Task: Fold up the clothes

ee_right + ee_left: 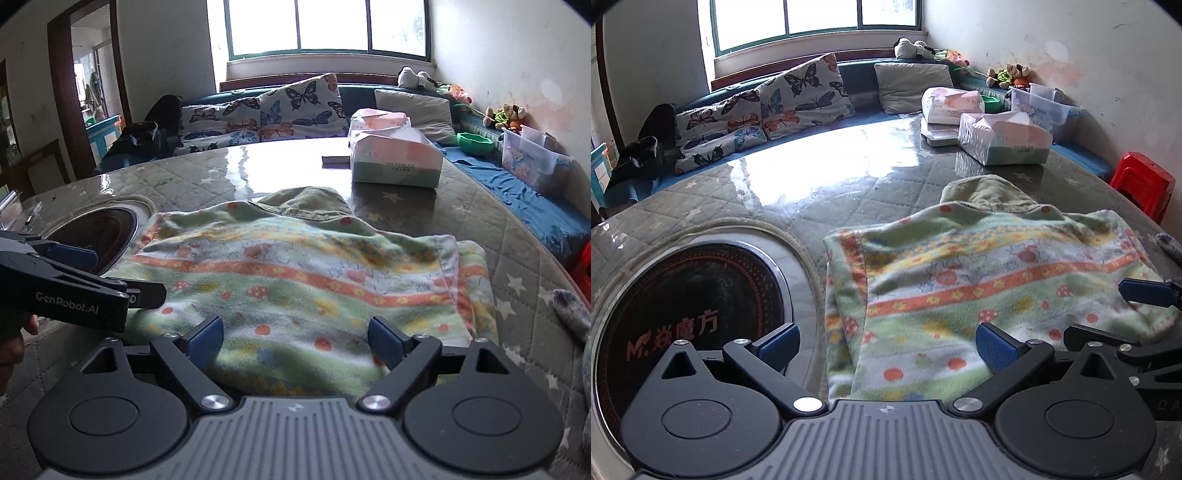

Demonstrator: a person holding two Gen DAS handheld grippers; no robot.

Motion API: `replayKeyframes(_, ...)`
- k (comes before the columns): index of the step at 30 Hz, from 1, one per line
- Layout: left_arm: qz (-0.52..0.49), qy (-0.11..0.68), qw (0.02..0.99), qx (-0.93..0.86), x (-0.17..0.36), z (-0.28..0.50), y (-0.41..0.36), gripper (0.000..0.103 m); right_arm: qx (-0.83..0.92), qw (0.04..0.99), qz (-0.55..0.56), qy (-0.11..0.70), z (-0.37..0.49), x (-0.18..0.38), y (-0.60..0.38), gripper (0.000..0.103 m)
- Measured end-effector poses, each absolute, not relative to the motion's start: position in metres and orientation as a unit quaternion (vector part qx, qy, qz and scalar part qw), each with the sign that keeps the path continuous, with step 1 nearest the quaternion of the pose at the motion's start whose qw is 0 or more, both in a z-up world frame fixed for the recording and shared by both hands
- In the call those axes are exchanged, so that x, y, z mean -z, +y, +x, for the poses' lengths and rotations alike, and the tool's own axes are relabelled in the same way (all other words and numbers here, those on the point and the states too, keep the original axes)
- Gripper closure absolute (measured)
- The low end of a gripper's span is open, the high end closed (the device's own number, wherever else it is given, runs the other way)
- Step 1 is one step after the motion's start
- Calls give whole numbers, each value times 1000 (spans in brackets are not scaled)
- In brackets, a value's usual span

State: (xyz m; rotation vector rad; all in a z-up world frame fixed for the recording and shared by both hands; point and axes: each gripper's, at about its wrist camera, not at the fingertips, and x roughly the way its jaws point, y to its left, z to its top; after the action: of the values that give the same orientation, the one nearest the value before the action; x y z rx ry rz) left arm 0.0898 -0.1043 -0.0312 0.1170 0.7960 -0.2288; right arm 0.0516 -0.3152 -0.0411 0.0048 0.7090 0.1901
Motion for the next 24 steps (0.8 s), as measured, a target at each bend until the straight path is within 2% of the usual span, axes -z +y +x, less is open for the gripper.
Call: replayKeyframes(24, 39, 387, 915, 102, 28, 72, -86, 0, -77, 935, 22, 347, 36, 41, -329, 13)
